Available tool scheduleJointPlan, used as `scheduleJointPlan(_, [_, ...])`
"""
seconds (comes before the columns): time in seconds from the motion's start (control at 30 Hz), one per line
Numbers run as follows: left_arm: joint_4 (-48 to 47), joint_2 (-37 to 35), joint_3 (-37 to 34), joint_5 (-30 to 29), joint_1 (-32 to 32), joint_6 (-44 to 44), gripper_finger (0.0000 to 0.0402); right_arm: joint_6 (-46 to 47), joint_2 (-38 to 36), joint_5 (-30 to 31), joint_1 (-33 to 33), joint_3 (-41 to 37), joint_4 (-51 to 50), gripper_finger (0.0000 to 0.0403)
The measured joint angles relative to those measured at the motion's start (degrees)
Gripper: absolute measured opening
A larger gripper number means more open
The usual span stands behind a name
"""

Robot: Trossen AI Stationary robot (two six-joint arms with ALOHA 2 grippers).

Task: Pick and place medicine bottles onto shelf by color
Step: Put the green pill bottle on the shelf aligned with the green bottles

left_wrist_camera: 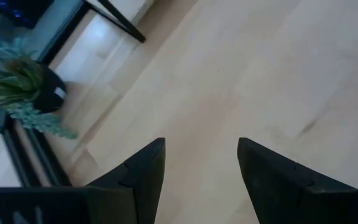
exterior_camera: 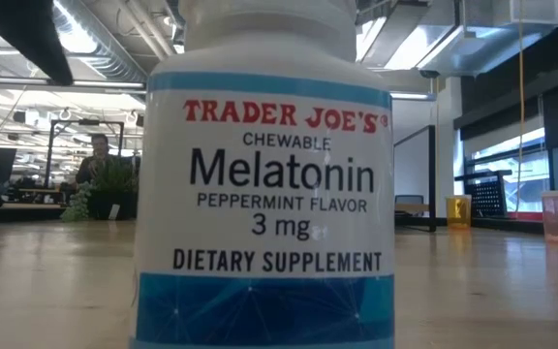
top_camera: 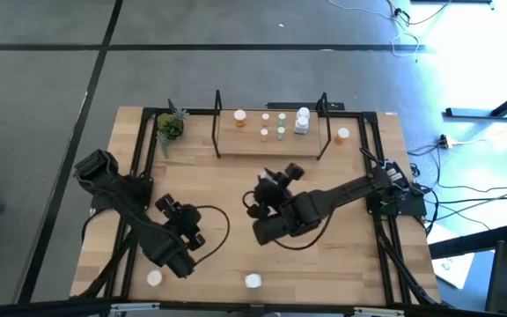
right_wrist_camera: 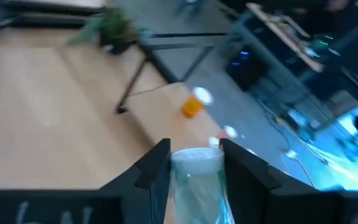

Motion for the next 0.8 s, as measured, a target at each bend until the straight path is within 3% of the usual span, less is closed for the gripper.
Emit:
scheduleJointPlan(0.13, [-1.36, 0.00, 0.00, -0.23, 1.40, 0.00, 0.0195, 15.02, -0.02, 5.59, 1.99, -0.28, -7.99, 0.0127])
scheduleJointPlan(0.4, [-1.57, 0.00, 0.00, -0.40, 1.90, 1.31, 0.0195, 33.89, -0.11, 14.45, 3.14, -10.70, -8.51, 0.0126])
scheduleJointPlan(0.53, [-1.54, 0.00, 0.00, -0.97, 2.29, 1.06, 0.0195, 43.79, -0.29, 23.52, 3.13, -15.80, -8.73, 0.0127])
scheduleJointPlan(0.8, [-1.47, 0.00, 0.00, -4.67, 4.79, 0.96, 0.0195, 58.20, -0.27, 23.57, -0.23, -27.34, -8.76, 0.0127])
